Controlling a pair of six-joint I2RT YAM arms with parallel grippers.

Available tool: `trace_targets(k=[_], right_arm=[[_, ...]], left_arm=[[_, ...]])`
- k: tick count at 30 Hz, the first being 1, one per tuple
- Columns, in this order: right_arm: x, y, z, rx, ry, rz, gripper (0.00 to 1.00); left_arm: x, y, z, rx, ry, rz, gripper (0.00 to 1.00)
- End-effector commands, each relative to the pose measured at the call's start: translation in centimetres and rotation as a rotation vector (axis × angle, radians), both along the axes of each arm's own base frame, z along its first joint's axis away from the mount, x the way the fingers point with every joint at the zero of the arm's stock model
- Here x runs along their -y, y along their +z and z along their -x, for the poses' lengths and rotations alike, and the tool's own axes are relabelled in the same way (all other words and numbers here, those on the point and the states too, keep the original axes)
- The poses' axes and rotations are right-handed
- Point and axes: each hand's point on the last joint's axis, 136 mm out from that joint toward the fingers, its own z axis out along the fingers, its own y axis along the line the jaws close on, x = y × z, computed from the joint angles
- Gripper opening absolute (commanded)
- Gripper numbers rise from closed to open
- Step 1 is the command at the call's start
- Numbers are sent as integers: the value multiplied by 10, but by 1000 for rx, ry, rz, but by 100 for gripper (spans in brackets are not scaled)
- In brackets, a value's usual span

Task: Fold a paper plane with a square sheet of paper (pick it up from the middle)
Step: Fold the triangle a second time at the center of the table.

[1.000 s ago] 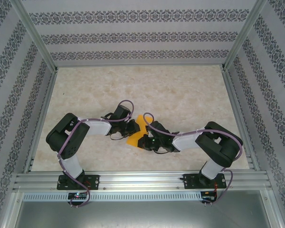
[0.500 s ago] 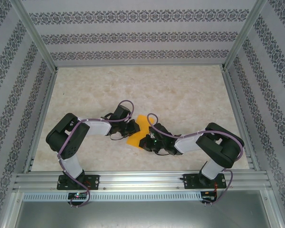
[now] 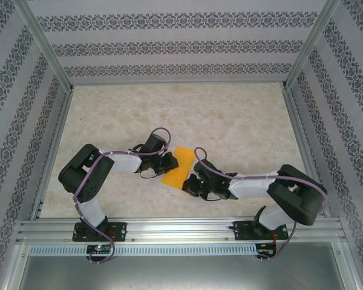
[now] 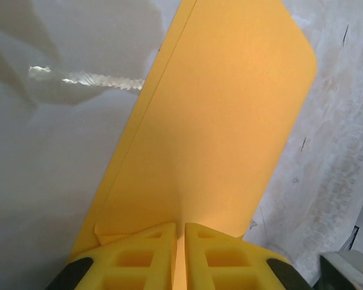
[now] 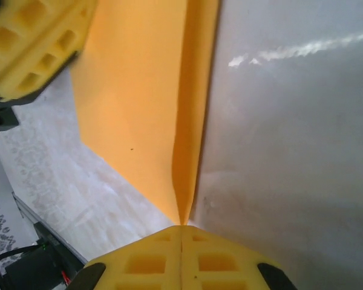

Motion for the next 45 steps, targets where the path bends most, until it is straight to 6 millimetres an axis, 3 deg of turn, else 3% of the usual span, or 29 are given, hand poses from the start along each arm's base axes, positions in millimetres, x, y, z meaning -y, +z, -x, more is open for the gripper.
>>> trace_targets(k=[1,6,10,15,21,25,31,33,38,45], right_arm=[[2,26,-14,85,-15,24,8],[-17,45,-33,127,-6,-36,11],[-37,34,-42,101,18,-39,10],[-30,-7,-43,47,-11,20,8],[-14,-41,-23,-24,-27,36,8],[-8,-51,-12,-53,-34,43,8],[-8,-56,-11,-54,-24,48,5],[-9,-56,-12,-52,-23,48,5],[-10,-54,-13,-41,-22,48,4],[-3,-55,-10,-42,-27,75,3]], left_arm=[[-20,-32,23,-71,0,-112,16],[-19,-31,23,-73,1,-108,16],[-18,-29,22,-71,-1,-106,16],[-18,-27,21,-65,-3,-104,16],[-16,-25,20,-56,-10,-99,16],[-12,-15,16,-32,-19,-83,18],[3,25,11,17,-47,18,19],[4,28,14,6,-50,31,18],[5,14,19,-19,-60,20,17],[-4,-9,8,-14,-16,-43,15]])
